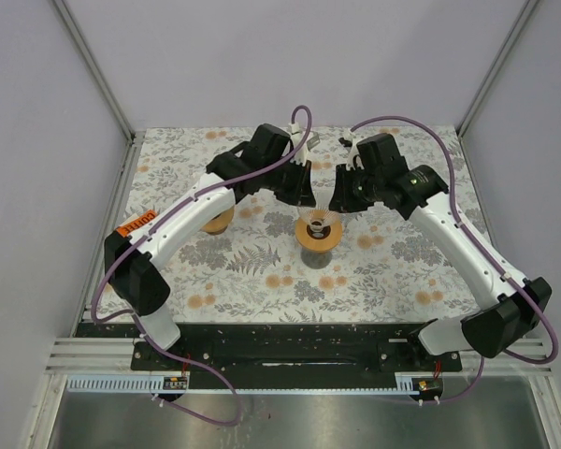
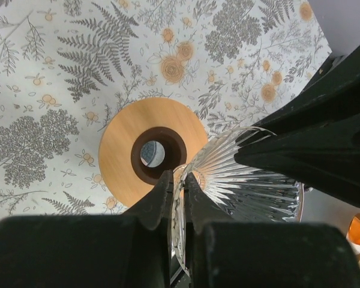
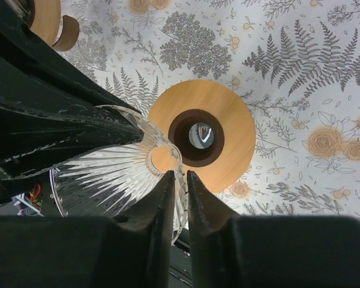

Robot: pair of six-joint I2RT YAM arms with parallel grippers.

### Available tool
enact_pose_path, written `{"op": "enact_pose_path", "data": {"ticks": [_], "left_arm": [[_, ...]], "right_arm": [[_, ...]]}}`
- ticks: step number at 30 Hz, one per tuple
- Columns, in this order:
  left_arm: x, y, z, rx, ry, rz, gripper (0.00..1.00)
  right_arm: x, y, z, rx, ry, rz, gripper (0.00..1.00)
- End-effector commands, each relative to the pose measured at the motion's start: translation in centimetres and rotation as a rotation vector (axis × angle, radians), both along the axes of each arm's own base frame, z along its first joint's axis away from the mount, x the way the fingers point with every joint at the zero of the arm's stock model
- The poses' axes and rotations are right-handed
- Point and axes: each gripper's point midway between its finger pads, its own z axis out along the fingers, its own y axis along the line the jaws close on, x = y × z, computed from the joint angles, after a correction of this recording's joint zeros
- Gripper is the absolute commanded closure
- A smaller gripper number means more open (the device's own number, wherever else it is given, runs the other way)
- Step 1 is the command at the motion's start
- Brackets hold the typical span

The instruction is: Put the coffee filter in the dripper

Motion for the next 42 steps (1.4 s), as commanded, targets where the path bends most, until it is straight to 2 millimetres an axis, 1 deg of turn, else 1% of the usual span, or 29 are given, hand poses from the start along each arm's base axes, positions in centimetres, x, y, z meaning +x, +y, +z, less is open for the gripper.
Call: {"op": "enact_pose_path", "data": {"ticks": [1,3,4,5,10,17,21,24,27,34,38,41,42], "left_arm": [[1.2,-0.8,0.8,-0.052,-0.075,-0.005,1.0],[1.6,-0.7,0.3,-0.041,-0.089,0.005,1.0],[1.8,-0.8,0.1,-0.037,-0.09,0.007,1.0],[1.8,-0.8,-0.3,-0.033,-0.084,0.006,1.0],[2.2,-0.9,-1.7,-0.006,-0.068,0.008,1.0],[2.6,-0.9,-3.8,0.023,-0.058,0.009,1.0],[2.3,-0.9,-5.3,0.037,-0.035,-0.001,1.0],[2.0,-0.8,-6.9,0.057,-0.009,-0.008,1.0],[1.7,-0.5,-8.5,0.085,0.012,-0.011,1.0],[1.6,0.3,-10.1,0.119,0.004,-0.004,1.0],[1.1,0.7,-12.0,0.158,-0.006,-0.014,1.0],[0.3,0.7,-13.7,0.195,-0.02,-0.03,1.0],[0.1,0.7,-13.9,0.199,-0.022,-0.036,1.0]], "right_arm": [[0.1,0.1,-1.1,-0.021,0.009,0.0,0.85],[0.3,0.0,-1.8,-0.035,0.02,-0.002,0.91],[0.4,-0.1,-2.1,-0.042,0.025,-0.004,0.92],[0.4,-0.1,-2.6,-0.051,0.035,-0.004,0.93],[1.0,-0.2,-3.7,-0.084,0.038,-0.009,0.95],[1.6,-0.5,-4.9,-0.118,0.043,-0.015,1.0],[1.6,-0.9,-5.5,-0.144,0.049,-0.025,1.0],[1.7,-1.0,-6.0,-0.153,0.052,-0.024,1.0],[1.6,-0.9,-7.0,-0.162,0.063,-0.011,1.0],[1.3,-1.1,-9.4,-0.191,0.094,0.012,1.0],[0.9,-1.0,-10.2,-0.186,0.116,0.02,1.0],[0.7,-0.8,-10.6,-0.179,0.119,0.026,1.0],[0.5,-1.0,-10.9,-0.183,0.124,0.024,1.0]]}}
